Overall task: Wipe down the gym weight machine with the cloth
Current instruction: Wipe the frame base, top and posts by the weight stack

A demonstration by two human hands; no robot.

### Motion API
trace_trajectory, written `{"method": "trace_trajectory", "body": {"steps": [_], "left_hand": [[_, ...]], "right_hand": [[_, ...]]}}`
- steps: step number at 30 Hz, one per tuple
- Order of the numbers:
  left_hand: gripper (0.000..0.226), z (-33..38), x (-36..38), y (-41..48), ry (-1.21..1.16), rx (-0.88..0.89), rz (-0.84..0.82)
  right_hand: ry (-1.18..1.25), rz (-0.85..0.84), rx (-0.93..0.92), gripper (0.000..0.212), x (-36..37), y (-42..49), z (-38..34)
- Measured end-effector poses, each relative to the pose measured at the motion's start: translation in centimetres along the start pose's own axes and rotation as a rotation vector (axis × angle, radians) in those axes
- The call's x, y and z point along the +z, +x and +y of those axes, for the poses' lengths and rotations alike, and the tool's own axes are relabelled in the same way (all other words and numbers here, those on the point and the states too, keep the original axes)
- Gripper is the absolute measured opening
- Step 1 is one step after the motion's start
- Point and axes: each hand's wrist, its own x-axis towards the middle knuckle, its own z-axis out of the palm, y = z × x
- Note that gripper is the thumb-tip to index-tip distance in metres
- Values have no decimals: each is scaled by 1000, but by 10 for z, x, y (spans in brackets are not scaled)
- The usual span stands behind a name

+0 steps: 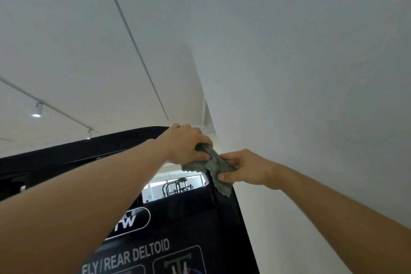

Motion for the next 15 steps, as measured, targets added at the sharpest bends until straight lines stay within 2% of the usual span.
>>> {"method": "trace_trajectory", "body": {"steps": [8,15], "left_hand": [[49,30,18,-5,63,55,114],[51,70,52,-26,-9,136,276]], "right_hand": [[166,21,38,44,13,-27,30],[234,13,139,37,29,-60,50]]}}
